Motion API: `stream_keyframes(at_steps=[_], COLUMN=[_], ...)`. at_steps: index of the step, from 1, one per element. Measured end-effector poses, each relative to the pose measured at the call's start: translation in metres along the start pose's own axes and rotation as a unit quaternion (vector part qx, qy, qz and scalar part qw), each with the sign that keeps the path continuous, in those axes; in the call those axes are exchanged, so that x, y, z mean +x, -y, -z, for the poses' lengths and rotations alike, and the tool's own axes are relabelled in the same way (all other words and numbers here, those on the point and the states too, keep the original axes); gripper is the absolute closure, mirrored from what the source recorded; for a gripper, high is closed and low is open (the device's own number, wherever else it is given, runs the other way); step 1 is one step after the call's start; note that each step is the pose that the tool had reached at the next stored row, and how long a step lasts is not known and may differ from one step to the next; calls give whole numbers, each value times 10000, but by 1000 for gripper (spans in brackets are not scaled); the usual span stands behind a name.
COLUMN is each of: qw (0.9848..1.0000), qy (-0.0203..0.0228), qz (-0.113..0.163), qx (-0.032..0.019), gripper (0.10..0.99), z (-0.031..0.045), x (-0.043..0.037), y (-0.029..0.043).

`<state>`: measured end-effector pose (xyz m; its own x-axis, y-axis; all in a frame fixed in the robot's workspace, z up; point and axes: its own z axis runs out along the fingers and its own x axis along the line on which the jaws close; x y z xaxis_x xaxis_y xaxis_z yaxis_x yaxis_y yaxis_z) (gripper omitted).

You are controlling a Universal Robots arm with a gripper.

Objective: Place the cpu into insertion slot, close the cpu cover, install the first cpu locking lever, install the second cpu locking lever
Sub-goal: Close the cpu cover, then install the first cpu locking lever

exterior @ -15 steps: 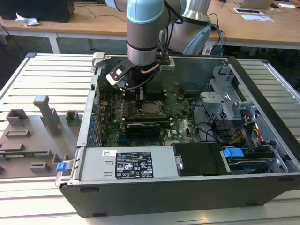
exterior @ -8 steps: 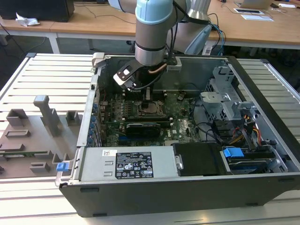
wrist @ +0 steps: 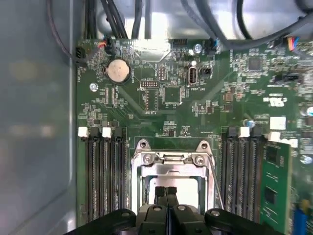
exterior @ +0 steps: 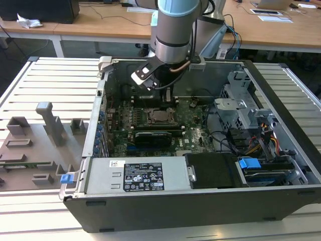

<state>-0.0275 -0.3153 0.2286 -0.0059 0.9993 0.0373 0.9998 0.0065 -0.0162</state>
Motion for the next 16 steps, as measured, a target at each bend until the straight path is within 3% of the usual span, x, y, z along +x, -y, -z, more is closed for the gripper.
stream_keyframes(at_steps=[3,6,12,16], qw=[10000,10000,10000,9993], qy=[0,0,0,7], qz=[0,0,0,378], qx=[0,0,0,14], gripper=[980,980,980,980], z=[274,408,433,433], x=[10,15,16,16], y=[4,7,7,7])
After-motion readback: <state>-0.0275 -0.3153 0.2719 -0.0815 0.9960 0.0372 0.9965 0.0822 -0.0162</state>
